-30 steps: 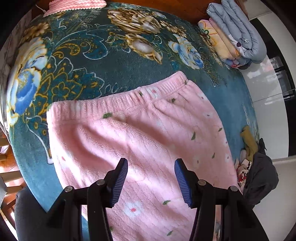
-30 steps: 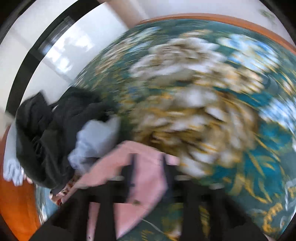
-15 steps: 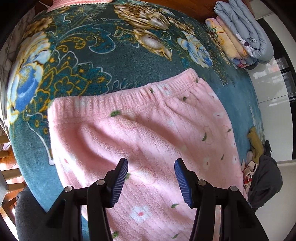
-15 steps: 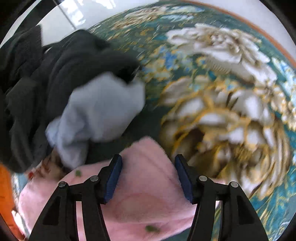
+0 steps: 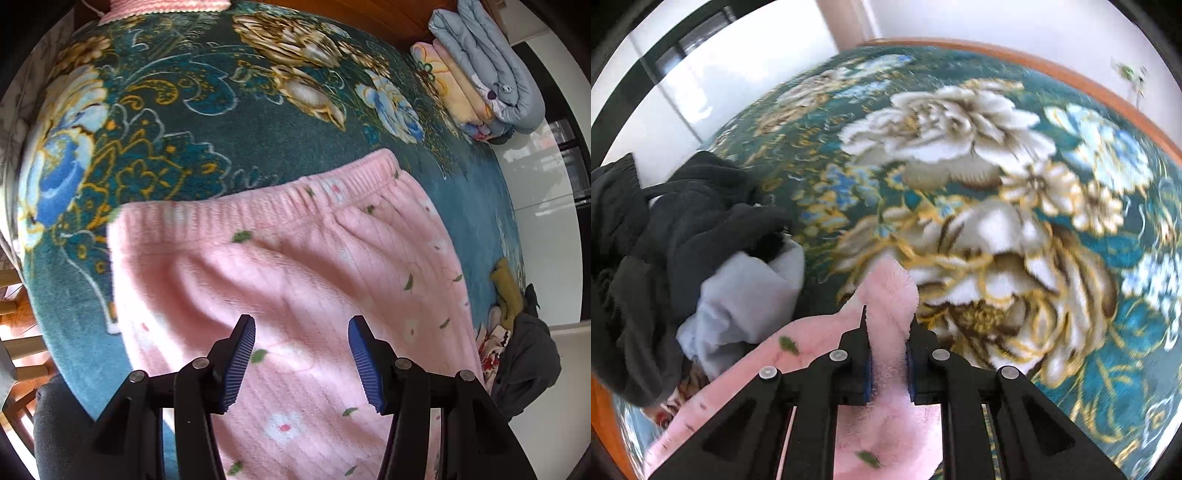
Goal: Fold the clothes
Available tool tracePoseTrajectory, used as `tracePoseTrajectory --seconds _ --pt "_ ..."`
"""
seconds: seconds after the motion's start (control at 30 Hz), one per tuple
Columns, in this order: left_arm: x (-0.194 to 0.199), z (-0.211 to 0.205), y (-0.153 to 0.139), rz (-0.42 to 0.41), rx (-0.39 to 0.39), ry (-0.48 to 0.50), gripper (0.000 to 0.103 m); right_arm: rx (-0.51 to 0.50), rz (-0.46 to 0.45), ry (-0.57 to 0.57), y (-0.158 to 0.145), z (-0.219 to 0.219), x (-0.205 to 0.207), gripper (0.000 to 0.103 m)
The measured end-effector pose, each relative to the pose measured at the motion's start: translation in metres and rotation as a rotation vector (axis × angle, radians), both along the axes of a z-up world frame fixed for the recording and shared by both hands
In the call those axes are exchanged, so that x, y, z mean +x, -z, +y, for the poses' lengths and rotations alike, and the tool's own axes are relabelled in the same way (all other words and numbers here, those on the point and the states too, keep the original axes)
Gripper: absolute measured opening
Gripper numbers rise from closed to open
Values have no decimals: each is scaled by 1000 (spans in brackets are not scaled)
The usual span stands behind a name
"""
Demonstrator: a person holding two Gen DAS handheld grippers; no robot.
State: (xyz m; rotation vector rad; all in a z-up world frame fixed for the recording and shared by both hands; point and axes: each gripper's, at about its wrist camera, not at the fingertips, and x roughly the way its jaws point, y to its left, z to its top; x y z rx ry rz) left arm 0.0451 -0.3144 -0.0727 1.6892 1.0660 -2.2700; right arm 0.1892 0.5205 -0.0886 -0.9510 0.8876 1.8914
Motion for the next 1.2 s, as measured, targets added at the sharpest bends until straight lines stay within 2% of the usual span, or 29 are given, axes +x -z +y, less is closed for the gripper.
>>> tracePoseTrajectory --seconds 0.07,0.1,0.13,0.27,0.33,0.4,0.47,0.5,0.63,0.83,0.9,0.97,1.07,1.2 --pt "5 -7 -3 6 2 -15 57 -9 -9 45 1 0 0 29" --pt "8 -12 -5 13 5 -25 57 -5 -14 64 -2 -1 1 41" --pt "11 -17 -7 19 8 -35 57 -5 -5 77 -9 -3 4 49" --pt "24 -38 -16 48 -15 -49 59 8 66 64 -39 -3 24 49" --pt "31 -51 -18 60 -42 -58 59 24 104 26 -63 -16 45 49" --pt "41 -65 -14 67 -25 -85 60 27 137 -1 -82 -31 69 50" --pt "47 -74 -3 58 -5 -94 60 3 158 -14 -92 -50 98 55" --pt "48 -78 3 53 2 -93 60 -23 163 -20 -89 -61 115 58" --pt "41 -84 26 18 7 -93 60 -139 140 8 -64 -100 188 59" --pt "27 -83 46 -5 -13 -48 58 -311 147 183 -11 -143 287 59" --pt "26 -85 49 -6 -6 -70 58 -362 172 222 4 -153 303 59" --pt "28 -87 50 0 14 -92 58 -400 137 273 19 -162 313 59" --pt "31 -90 51 15 40 -110 58 -394 160 323 22 -175 327 59" --pt "31 -90 51 18 36 -109 57 -421 229 290 27 -176 322 59"
